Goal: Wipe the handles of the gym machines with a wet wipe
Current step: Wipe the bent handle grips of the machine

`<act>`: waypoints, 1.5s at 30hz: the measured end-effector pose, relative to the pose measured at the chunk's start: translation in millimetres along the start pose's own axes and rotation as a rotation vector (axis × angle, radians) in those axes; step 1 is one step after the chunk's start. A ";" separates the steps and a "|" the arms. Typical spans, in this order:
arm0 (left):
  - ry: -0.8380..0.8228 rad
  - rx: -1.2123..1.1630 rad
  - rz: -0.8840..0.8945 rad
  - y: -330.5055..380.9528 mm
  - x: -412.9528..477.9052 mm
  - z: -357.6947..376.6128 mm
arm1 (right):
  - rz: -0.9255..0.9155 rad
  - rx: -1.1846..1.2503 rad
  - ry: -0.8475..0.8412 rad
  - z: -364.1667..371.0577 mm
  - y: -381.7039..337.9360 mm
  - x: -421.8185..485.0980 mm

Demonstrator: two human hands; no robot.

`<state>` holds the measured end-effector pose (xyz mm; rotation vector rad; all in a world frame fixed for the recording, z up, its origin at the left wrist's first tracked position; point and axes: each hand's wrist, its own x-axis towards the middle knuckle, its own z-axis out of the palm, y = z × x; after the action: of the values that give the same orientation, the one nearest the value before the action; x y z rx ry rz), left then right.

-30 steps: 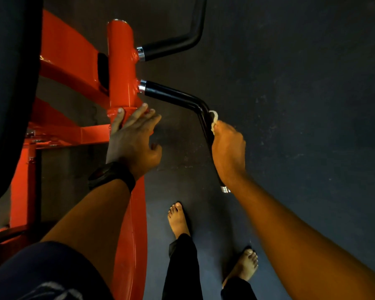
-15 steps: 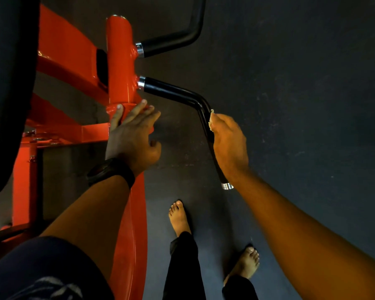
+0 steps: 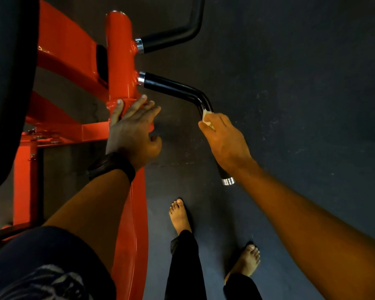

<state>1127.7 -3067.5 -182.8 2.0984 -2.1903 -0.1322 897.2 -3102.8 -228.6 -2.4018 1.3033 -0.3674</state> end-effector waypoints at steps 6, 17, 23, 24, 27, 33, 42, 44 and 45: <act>-0.016 0.002 -0.010 0.0 0.1 -0.2 | 0.087 -0.003 0.076 13.8 -1.5 -16.4; -0.026 -0.010 0.003 1.6 -0.3 -2.3 | -0.133 -0.211 0.160 25.2 3.8 -12.8; -0.013 0.003 0.012 1.3 -0.1 -1.6 | -0.194 -0.372 0.140 38.6 5.8 -33.4; -0.013 0.004 0.013 1.1 -0.5 -1.6 | -0.221 -0.383 0.128 40.0 5.6 -38.8; -0.016 0.004 0.010 0.4 -1.2 -1.2 | -0.241 -0.369 0.134 34.2 3.6 -14.6; -0.012 0.014 0.013 0.4 0.1 0.3 | 0.217 0.028 0.282 15.7 5.4 -1.6; 0.010 -0.008 0.020 0.7 -1.0 -0.3 | 0.542 0.394 0.426 20.4 1.2 9.2; 0.000 0.003 0.021 1.6 -0.9 -2.0 | 0.532 0.388 0.421 21.9 -5.8 -7.2; -0.003 0.006 0.021 1.2 -0.9 -1.9 | 0.518 0.382 0.423 24.1 -8.9 -19.7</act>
<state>1126.9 -3066.5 -180.9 2.0792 -2.2161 -0.1282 902.9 -3076.8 -247.0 -1.6475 1.7785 -0.9037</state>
